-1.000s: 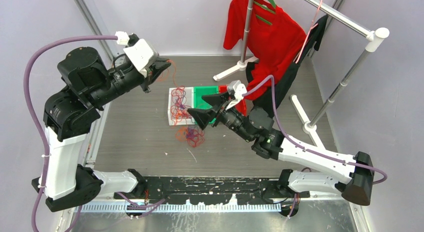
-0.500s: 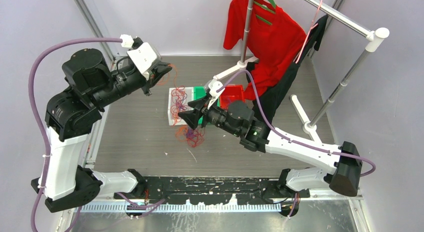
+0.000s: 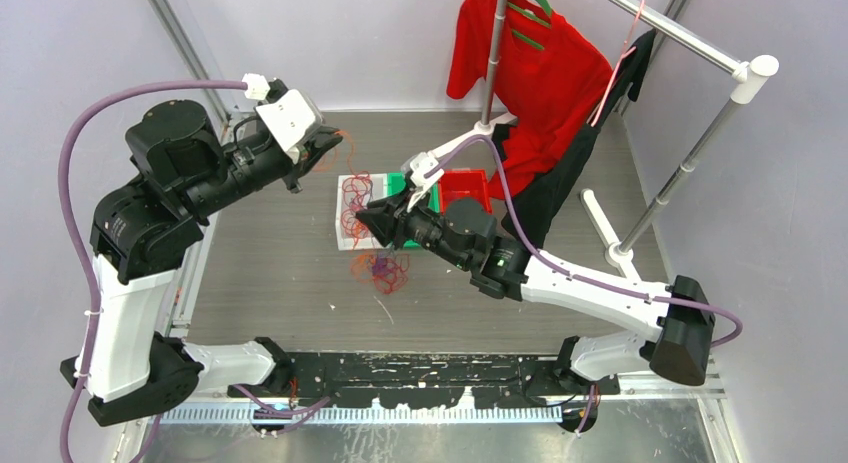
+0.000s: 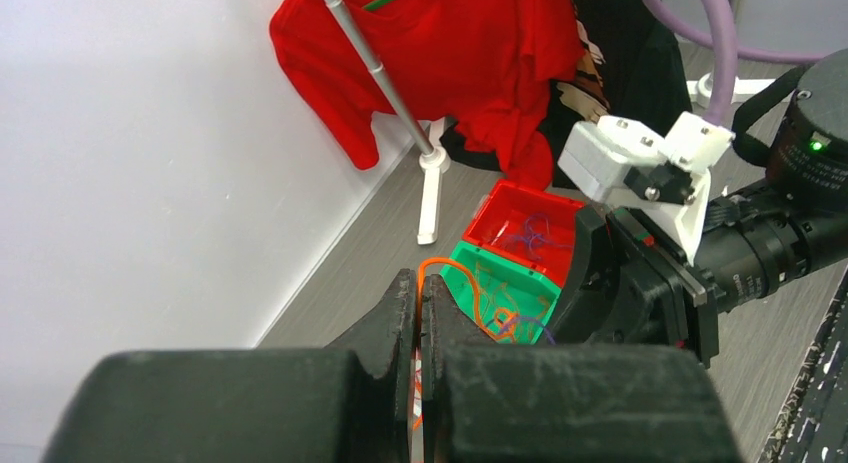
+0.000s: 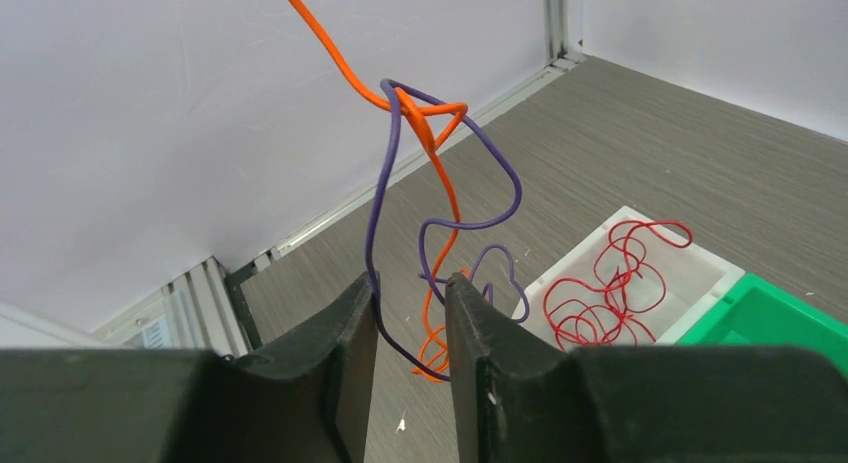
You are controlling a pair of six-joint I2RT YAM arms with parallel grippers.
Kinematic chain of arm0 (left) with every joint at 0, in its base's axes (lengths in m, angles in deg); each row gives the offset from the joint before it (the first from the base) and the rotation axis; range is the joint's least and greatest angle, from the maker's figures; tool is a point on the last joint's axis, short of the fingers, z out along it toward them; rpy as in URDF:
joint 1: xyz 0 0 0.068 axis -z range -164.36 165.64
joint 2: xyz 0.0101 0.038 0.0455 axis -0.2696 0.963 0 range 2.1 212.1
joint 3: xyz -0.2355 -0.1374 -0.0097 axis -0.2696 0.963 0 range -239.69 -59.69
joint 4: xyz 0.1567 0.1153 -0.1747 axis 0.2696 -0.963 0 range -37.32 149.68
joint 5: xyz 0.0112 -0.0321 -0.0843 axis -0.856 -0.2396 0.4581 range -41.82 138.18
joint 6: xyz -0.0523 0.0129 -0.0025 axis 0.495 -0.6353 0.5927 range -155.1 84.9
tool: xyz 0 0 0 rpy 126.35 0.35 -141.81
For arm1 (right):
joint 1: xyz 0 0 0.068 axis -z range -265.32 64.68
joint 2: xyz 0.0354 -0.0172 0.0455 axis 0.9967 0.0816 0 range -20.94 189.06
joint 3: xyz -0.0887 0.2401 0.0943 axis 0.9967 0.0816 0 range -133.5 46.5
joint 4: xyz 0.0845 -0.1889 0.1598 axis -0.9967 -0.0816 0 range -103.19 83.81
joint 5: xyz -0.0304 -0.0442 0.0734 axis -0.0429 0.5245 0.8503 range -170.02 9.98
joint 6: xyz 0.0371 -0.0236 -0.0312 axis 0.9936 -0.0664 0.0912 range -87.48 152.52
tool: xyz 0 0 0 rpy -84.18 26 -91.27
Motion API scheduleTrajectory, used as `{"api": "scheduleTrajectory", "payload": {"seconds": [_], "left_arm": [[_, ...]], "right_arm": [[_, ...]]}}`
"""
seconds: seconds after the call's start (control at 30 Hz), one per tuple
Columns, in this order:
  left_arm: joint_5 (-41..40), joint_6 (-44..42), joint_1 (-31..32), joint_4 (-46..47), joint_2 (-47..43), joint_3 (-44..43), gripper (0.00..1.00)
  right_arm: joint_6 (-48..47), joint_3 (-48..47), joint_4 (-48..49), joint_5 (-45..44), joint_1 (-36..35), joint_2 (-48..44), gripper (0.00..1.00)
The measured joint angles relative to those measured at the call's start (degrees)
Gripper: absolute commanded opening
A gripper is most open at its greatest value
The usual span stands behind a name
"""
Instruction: Untangle the cables
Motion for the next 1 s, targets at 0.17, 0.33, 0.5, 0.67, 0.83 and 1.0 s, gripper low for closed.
{"api": "scheduleTrajectory", "payload": {"seconds": [0.17, 0.33, 0.5, 0.67, 0.83, 1.0], "left_arm": [[-2.4, -2.8, 0.0, 0.1, -0.9, 1.7, 0.00], [-7.2, -6.3, 0.0, 1.0, -1.3, 2.4, 0.00], [-9.6, -8.5, 0.0, 2.0, -1.3, 2.4, 0.00], [-9.8, -8.3, 0.0, 2.0, -1.3, 2.0, 0.00], [-9.2, -7.7, 0.0, 1.7, -1.3, 2.0, 0.00], [-8.7, -6.9, 0.0, 1.6, -1.3, 2.0, 0.00]], "right_arm": [[0.6, 2.3, 0.2, -3.0, 0.0, -2.2, 0.27], [1.2, 9.7, -0.2, -5.8, 0.0, -9.0, 0.15], [2.9, 17.2, -1.2, -7.9, 0.0, -15.7, 0.15], [4.2, 21.0, -2.3, -9.0, 0.0, -19.3, 0.58], [4.3, 16.8, -1.6, -7.2, 0.0, -15.0, 0.68], [4.2, 8.6, 0.9, -2.8, 0.0, -7.8, 0.71]]}}
